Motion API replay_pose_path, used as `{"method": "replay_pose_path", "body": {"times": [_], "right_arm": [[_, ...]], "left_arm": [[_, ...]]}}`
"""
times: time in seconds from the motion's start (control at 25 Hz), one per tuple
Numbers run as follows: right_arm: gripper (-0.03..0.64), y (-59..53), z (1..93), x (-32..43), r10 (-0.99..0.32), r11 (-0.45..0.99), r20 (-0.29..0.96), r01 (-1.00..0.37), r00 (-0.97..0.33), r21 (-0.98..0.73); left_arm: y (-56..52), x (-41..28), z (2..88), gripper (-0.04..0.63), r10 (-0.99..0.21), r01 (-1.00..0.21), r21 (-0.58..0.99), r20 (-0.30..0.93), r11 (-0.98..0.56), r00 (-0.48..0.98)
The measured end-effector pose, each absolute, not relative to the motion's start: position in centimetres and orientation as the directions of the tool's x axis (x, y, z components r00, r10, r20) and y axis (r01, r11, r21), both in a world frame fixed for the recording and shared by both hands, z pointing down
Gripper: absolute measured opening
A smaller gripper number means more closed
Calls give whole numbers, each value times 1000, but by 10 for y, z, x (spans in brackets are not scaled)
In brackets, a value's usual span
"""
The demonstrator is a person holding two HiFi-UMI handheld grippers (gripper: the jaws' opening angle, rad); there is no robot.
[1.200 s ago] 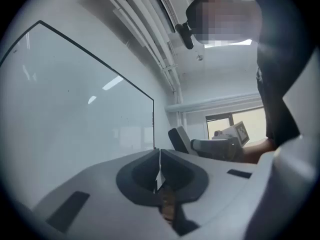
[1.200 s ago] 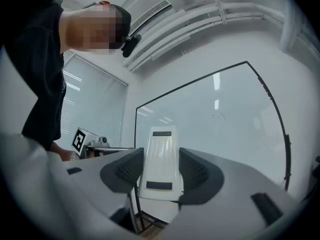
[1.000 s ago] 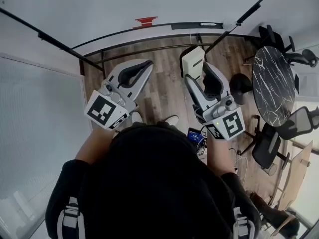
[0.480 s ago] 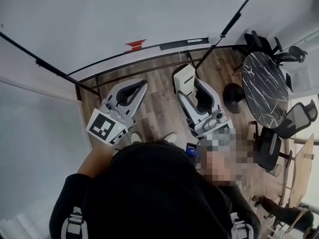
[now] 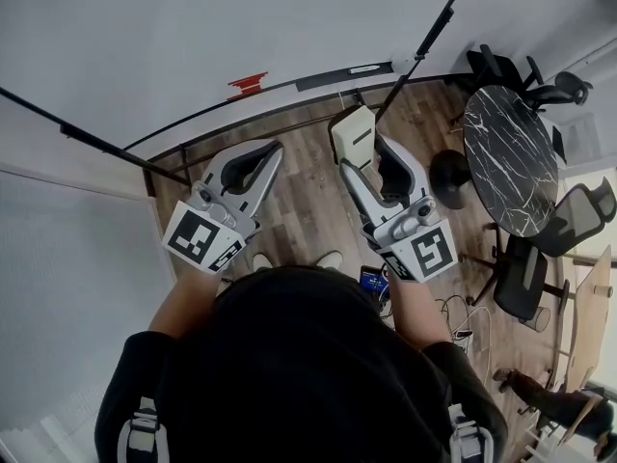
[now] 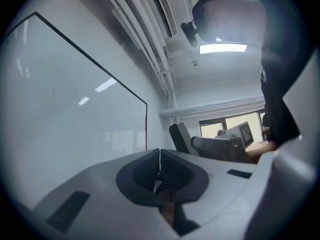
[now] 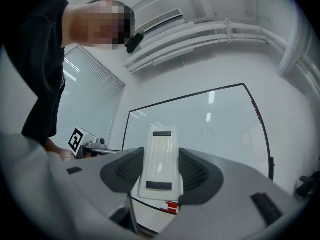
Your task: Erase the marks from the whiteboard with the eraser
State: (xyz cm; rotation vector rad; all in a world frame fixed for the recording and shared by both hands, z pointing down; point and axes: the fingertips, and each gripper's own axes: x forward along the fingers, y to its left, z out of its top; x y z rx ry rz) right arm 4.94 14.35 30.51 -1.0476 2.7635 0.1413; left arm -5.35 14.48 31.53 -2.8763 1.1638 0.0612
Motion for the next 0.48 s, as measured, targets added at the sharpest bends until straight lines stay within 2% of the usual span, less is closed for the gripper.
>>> {"method": "replay_pose_path", "body": {"times": [0.48], "right_arm": [[219,117,304,108,-602,782,-228,-622,-766,26]], "left_arm": [[120,9,310,8,-724,-726,-49,-58,-686,687]]}}
